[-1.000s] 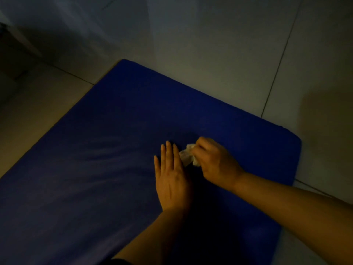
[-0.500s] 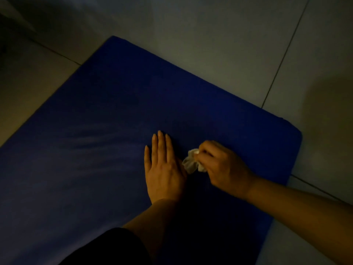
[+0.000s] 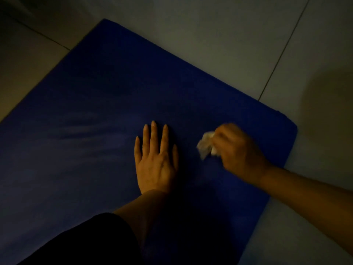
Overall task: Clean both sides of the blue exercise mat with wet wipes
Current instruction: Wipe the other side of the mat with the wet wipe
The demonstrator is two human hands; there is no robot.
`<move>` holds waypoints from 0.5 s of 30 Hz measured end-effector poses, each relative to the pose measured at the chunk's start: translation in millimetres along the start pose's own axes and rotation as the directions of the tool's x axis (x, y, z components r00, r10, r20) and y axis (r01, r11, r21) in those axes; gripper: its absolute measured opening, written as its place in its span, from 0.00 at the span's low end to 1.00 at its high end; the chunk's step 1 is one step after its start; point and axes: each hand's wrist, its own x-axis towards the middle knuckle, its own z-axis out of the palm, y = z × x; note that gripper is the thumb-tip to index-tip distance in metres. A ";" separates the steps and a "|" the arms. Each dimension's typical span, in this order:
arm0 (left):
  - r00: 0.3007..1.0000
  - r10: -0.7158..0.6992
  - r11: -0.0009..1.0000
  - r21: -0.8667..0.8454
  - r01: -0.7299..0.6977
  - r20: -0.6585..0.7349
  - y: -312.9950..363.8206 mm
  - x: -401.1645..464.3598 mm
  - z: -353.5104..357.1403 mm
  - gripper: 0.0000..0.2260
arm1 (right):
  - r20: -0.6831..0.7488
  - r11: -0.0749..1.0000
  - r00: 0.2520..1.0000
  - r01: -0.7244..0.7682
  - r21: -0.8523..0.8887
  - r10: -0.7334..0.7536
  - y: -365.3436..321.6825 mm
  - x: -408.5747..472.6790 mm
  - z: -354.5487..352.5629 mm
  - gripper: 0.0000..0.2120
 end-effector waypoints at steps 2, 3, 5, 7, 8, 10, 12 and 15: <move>1.000 -0.001 1.000 -0.002 0.001 0.002 0.0 -0.6 -0.4 0.25 | -0.126 0.982 0.975 -0.188 -0.017 0.185 13.2 9.4 -5.1 0.04; 1.000 -0.001 1.000 -0.005 0.001 0.001 -0.1 -0.7 -0.5 0.25 | -0.153 0.969 0.957 -0.248 -0.001 0.244 11.0 8.5 -3.4 0.06; 1.000 -0.003 1.000 -0.014 0.003 0.004 -0.1 -1.6 -1.0 0.25 | -0.161 0.968 0.955 -0.247 0.034 0.249 -8.3 -3.0 5.0 0.07; 1.000 -0.003 1.000 -0.017 0.004 0.015 0.0 -2.0 -1.5 0.26 | -0.100 0.989 0.987 -0.121 0.082 0.129 -32.7 -20.6 14.8 0.08; 1.000 -0.003 1.000 -0.016 0.004 0.022 0.5 -2.3 -2.2 0.27 | -0.054 0.993 0.996 -0.064 0.104 0.070 -39.6 -27.6 16.3 0.08; 0.999 -0.004 1.000 -0.015 0.004 0.039 2.1 -3.3 -4.8 0.30 | -0.004 0.992 1.000 -0.015 0.123 0.015 -33.7 -29.0 10.9 0.07; 0.998 -0.012 1.000 -0.019 0.013 0.069 3.8 -4.3 -7.7 0.32 | -0.042 0.996 0.997 -0.066 0.056 0.068 -10.7 -18.9 2.1 0.07; 0.996 0.020 0.999 -0.032 -0.018 0.087 4.7 -5.0 -11.9 0.34 | -0.131 0.962 0.955 -0.272 -0.021 0.267 17.4 -7.8 -9.1 0.11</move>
